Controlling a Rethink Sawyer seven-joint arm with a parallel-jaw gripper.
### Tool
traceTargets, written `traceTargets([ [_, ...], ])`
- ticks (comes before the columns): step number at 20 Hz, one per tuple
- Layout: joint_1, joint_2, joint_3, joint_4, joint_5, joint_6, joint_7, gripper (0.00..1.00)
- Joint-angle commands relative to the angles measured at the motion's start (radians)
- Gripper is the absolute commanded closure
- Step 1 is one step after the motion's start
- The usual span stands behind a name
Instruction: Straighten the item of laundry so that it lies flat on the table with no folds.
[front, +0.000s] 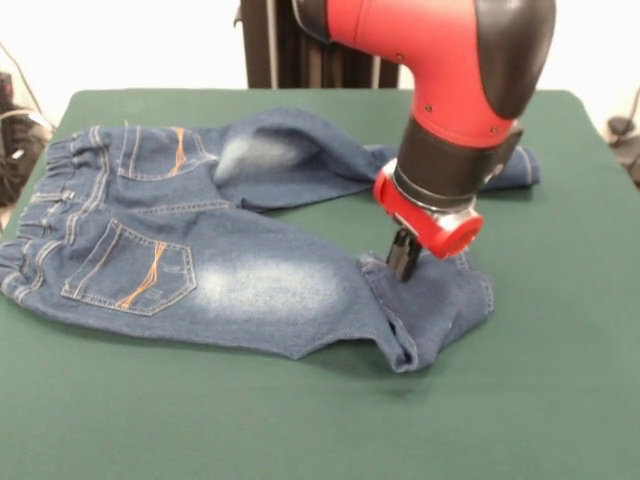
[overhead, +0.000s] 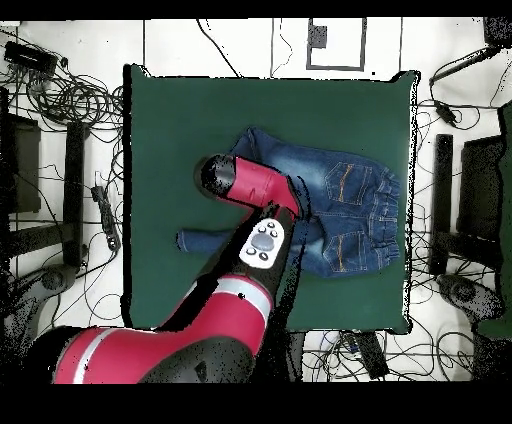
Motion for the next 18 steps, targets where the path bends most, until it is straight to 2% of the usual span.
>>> traceTargets([
  [1, 0.004, 0.078, -0.028, -0.294, -0.077, 0.370, 0.005, 1.00],
  [7, -0.033, 0.182, -0.098, -0.628, -0.140, 0.733, 0.044, 1.00],
  [11, -0.053, 0.225, -0.131, -0.750, -0.129, 0.919, 0.112, 1.00],
  [14, -0.063, 0.257, -0.140, -0.787, -0.116, 0.988, 0.141, 1.00],
  [18, -0.082, 0.358, -0.186, -0.891, -0.116, 1.009, 0.169, 1.00],
])
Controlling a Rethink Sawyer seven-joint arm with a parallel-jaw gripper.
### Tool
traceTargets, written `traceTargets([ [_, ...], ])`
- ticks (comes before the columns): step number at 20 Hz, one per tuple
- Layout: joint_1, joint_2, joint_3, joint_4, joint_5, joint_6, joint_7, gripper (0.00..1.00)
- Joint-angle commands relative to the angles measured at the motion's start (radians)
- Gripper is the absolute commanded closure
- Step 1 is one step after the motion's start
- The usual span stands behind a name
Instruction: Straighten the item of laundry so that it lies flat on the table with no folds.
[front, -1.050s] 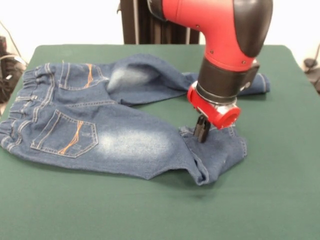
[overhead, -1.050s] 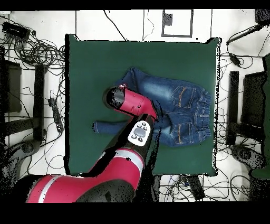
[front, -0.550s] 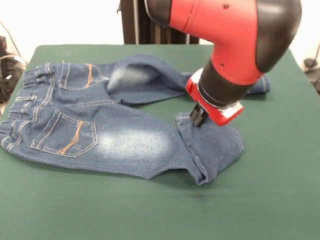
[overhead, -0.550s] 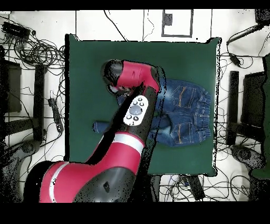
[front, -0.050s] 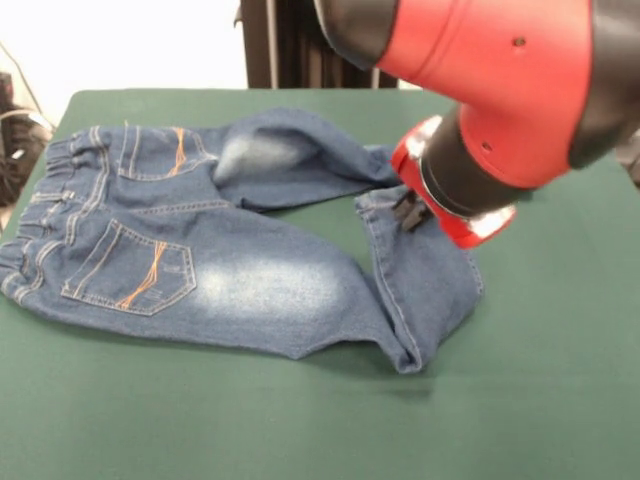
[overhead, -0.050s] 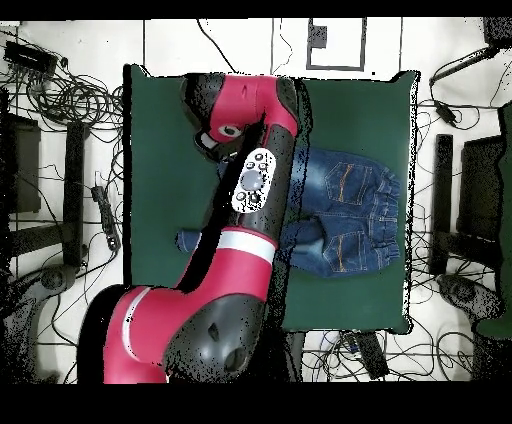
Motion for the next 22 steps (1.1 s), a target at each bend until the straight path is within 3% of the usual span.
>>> traceTargets([
  [1, -0.005, 0.126, -0.016, -0.178, -0.006, 0.090, 0.174, 1.00],
  [6, -0.043, 0.200, -0.037, -0.291, 0.059, 0.173, 0.143, 1.00],
  [12, -0.056, 0.265, -0.232, -0.441, 0.117, 0.324, 0.161, 1.00],
  [17, -0.085, 0.283, -0.439, -0.520, 0.289, 0.485, 0.238, 1.00],
  [22, -0.111, 0.289, -0.629, -0.536, 0.483, 0.534, 0.262, 1.00],
])
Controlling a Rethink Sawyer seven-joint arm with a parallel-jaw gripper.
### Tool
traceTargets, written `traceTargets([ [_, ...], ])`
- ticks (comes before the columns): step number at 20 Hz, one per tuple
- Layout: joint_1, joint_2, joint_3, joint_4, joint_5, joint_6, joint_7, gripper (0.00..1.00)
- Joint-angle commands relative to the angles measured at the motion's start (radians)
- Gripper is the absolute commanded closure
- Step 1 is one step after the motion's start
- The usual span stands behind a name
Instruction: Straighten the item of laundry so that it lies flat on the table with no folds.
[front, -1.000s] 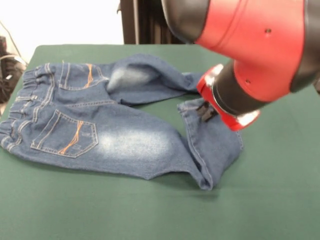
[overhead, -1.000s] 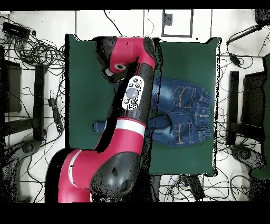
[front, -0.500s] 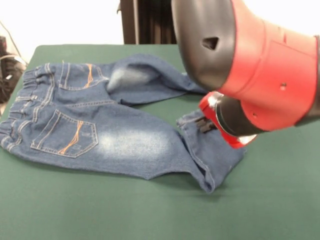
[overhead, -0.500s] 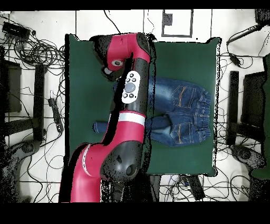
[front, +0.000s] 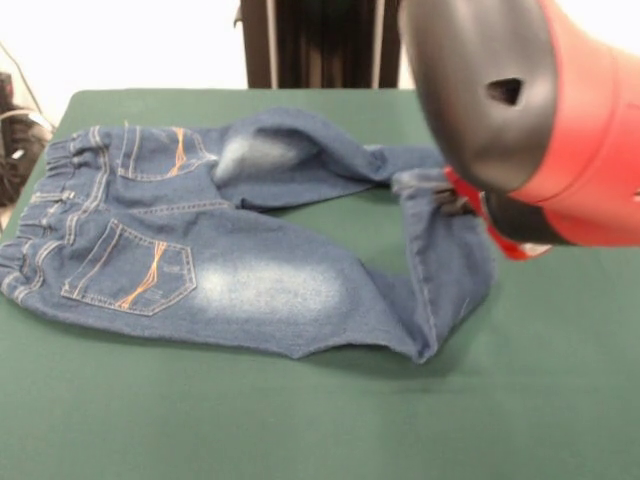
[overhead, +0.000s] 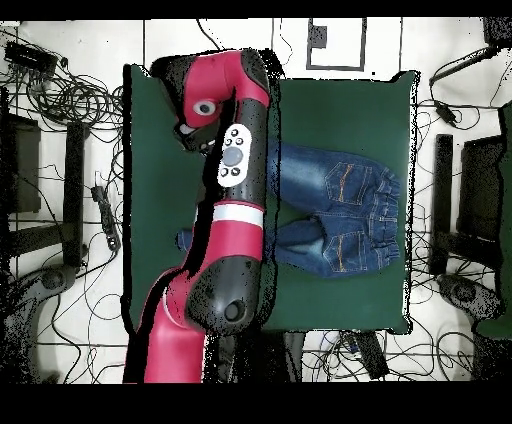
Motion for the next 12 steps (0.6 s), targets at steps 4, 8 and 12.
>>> traceTargets([
  [4, -0.025, 0.000, -0.395, -0.086, 0.261, 0.123, 0.228, 1.00],
  [8, -0.043, -0.011, -0.559, -0.081, 0.371, 0.123, 0.188, 1.00],
  [12, -0.049, -0.022, -0.659, -0.074, 0.422, 0.025, 0.107, 1.00],
])
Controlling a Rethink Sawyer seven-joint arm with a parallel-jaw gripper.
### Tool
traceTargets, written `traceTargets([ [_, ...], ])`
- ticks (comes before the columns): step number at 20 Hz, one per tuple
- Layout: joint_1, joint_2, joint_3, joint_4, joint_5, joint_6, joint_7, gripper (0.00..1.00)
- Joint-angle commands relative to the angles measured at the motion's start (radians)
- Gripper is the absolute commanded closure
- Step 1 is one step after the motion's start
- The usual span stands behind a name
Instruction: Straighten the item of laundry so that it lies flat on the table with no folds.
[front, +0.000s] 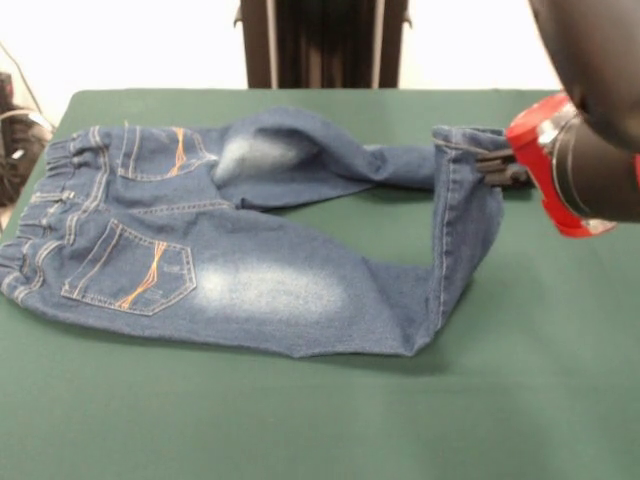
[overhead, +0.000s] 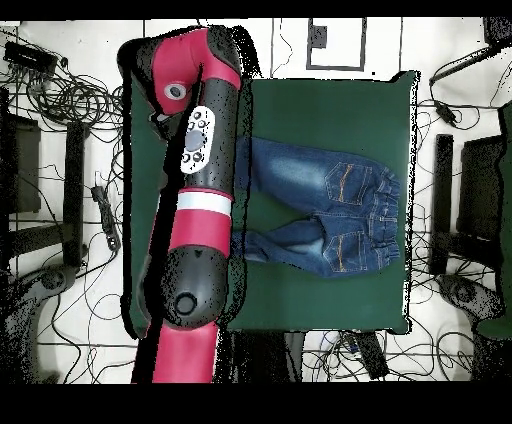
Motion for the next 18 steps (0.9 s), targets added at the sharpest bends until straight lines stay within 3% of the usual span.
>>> traceTargets([
  [1, -0.007, -0.011, -0.207, -0.015, 0.098, -0.084, 0.069, 1.00],
  [4, -0.012, -0.015, -0.262, -0.010, 0.124, -0.131, 0.014, 1.00],
  [7, -0.025, -0.037, -0.436, -0.014, 0.209, -0.038, -0.046, 1.00],
  [12, -0.032, -0.053, -0.578, 0.004, 0.314, 0.012, -0.063, 1.00],
  [15, -0.028, -0.059, -0.620, 0.019, 0.372, 0.003, -0.015, 1.00],
  [18, -0.025, -0.040, -0.585, 0.043, 0.480, 0.063, 0.156, 1.00],
])
